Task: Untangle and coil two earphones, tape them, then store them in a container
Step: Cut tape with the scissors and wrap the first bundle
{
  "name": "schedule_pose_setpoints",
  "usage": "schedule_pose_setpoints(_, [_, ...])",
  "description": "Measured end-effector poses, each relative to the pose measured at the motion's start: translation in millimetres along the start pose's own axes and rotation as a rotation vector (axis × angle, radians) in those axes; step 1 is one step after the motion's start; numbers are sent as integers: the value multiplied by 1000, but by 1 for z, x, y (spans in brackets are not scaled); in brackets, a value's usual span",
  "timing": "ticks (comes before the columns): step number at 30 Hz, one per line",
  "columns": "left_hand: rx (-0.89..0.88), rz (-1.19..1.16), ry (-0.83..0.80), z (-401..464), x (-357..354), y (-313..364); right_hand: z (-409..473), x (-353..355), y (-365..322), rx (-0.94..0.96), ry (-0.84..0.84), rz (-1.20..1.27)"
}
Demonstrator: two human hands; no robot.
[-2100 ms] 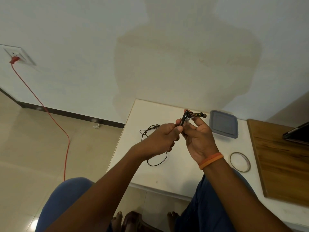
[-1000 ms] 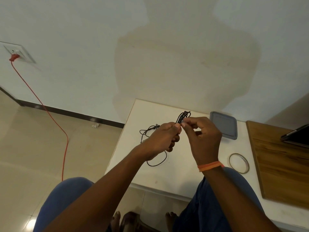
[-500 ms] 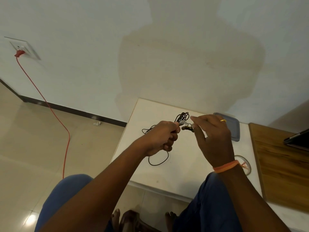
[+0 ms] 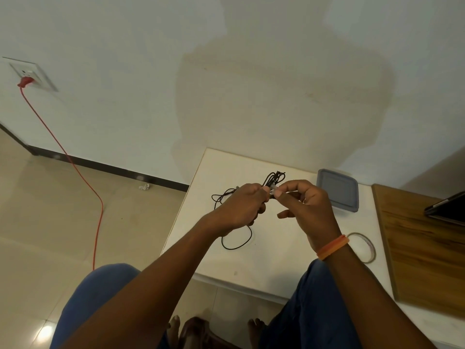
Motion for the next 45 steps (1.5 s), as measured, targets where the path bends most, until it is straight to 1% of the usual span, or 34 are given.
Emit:
schedule_pose_setpoints(5, [-19, 44, 14, 0, 0, 0, -1, -4, 14, -161, -3, 123])
schedule_pose_setpoints(7, [-17, 51, 23, 0, 0, 1, -1, -3, 17, -194, 6, 143])
schedule_pose_setpoints(9, [-12, 33, 24, 0, 0, 1, -1, -3, 17, -181, -4, 91])
schedule_pose_setpoints(10, [-15, 44, 29, 0, 2, 1, -1, -3, 15, -154, -18, 22])
schedule_pose_setpoints(12, [-29, 141, 53, 0, 5, 1, 0, -5, 11, -97, -52, -119])
schedule_pose_setpoints(13, [-39, 209, 66, 0, 7, 1, -1, -4, 11, -86, -58, -139])
schedule_pose_setpoints(17, [-86, 482, 77, 1, 3, 3, -1, -5, 12, -109, -66, -8])
schedule_pose_setpoints(20, [-74, 630, 25, 3, -6, -4, -3, -8, 14, -164, -102, 147])
schedule_pose_setpoints(22, [-99, 731, -18, 1, -14, -4, -3, -9, 16, -216, -125, 235])
schedule_pose_setpoints(24, [-168, 864, -45, -2, -21, 2, -4, -10, 17, -244, -144, 265])
schedule_pose_setpoints(27, [-244, 1002, -44, -6, -31, 6, -4, -6, 22, -276, -110, 283])
schedule_pose_setpoints(30, [-266, 1132, -52, -11, -46, 1, -2, -1, 22, -278, -85, 283])
schedule_pose_setpoints(31, [-282, 1136, -73, -13, -53, 0, -2, 0, 22, -273, -77, 260])
schedule_pose_setpoints(33, [-330, 1045, -130, -17, -64, 4, 0, 4, 22, -258, -50, 235])
schedule_pose_setpoints(34, [-332, 999, -149, -17, -64, 6, 2, 6, 21, -245, -32, 268])
schedule_pose_setpoints(36, [-278, 862, -194, -15, -57, 3, 5, 13, 13, -184, 8, 385])
schedule_pose_setpoints(38, [-217, 752, -205, -11, -48, -1, 10, 22, 2, -97, 0, 427])
schedule_pose_setpoints(40, [-178, 664, -224, -12, -42, -4, 13, 23, -2, -68, -89, 381])
schedule_pose_setpoints(43, [-174, 567, -238, -12, -37, 0, 6, 9, 8, -139, -283, 200])
schedule_pose_setpoints(45, [-181, 528, -255, -12, -38, 2, 1, 2, 14, -146, -365, 84])
Point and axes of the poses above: each hand's wrist, its own z-axis towards the middle knuckle, its own x-axis out of the back of the hand, y = z × x, the point moved 10 cm from there along z, towards the middle knuckle, and after that the axes turned 14 degrees about z, right-handed, at the moved point
